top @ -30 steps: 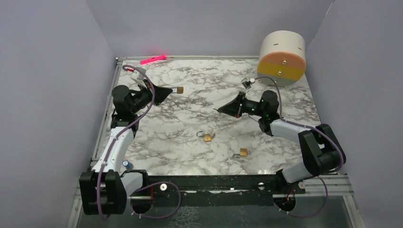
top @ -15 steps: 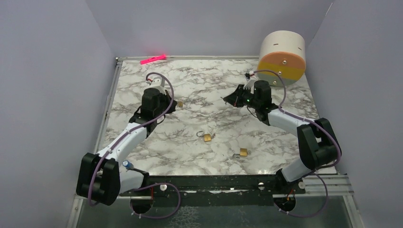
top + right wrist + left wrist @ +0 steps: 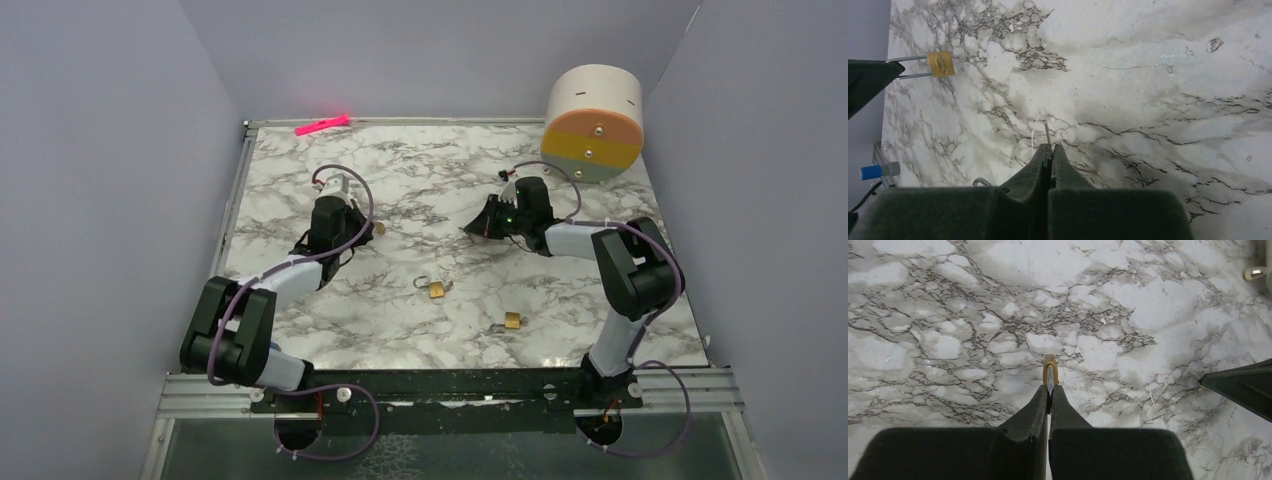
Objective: Lock with the key
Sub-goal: Place the key at the center of the board.
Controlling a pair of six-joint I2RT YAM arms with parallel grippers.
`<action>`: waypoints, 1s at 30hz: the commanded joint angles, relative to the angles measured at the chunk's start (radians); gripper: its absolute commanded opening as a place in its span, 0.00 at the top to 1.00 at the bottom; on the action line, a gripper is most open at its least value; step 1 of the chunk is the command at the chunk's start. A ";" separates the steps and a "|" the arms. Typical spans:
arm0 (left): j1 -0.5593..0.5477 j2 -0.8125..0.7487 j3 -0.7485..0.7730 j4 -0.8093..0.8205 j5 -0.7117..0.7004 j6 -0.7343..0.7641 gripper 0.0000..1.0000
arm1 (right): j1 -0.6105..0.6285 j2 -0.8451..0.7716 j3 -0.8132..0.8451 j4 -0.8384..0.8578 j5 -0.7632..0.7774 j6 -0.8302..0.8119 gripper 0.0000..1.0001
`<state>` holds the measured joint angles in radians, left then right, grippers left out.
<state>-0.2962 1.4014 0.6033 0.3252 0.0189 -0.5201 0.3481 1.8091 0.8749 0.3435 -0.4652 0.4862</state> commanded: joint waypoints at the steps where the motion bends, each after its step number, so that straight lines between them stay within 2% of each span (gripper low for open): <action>1: -0.001 0.080 0.054 0.109 0.125 -0.006 1.00 | 0.000 0.037 0.026 -0.001 -0.024 -0.011 0.99; 4: -0.004 0.158 0.077 0.131 0.217 -0.003 1.00 | 0.008 0.062 0.045 -0.006 -0.053 -0.022 0.99; 10: -0.025 0.238 0.108 0.161 0.275 -0.015 1.00 | 0.025 0.062 0.059 -0.020 -0.049 -0.043 0.96; 15: -0.038 0.290 0.137 0.161 0.316 -0.018 1.00 | 0.041 0.031 0.052 0.000 -0.067 -0.067 0.88; 16: -0.042 0.302 0.144 0.161 0.331 -0.017 1.00 | 0.047 0.022 0.053 -0.002 -0.066 -0.077 0.85; 19: -0.049 0.329 0.159 0.160 0.361 -0.007 1.00 | 0.080 -0.011 0.061 -0.025 -0.035 -0.128 0.62; 22: -0.050 0.330 0.162 0.158 0.355 0.000 0.88 | 0.125 -0.054 0.071 -0.074 0.039 -0.189 0.47; 23: -0.050 0.327 0.162 0.157 0.351 0.000 0.84 | 0.139 -0.071 0.068 -0.079 0.065 -0.195 0.37; 24: -0.050 0.326 0.161 0.156 0.347 -0.001 0.80 | 0.152 -0.090 0.060 -0.084 0.088 -0.205 0.34; 28: -0.050 0.318 0.144 0.153 0.331 -0.003 0.65 | 0.224 -0.180 0.050 -0.182 0.185 -0.270 0.32; 30: -0.049 0.304 0.138 0.139 0.303 -0.004 0.34 | 0.281 -0.233 0.018 -0.228 0.254 -0.307 0.33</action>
<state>-0.3420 1.7206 0.7547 0.4747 0.3359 -0.5301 0.5541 1.6745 0.9138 0.2302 -0.3691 0.2787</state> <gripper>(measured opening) 0.369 0.674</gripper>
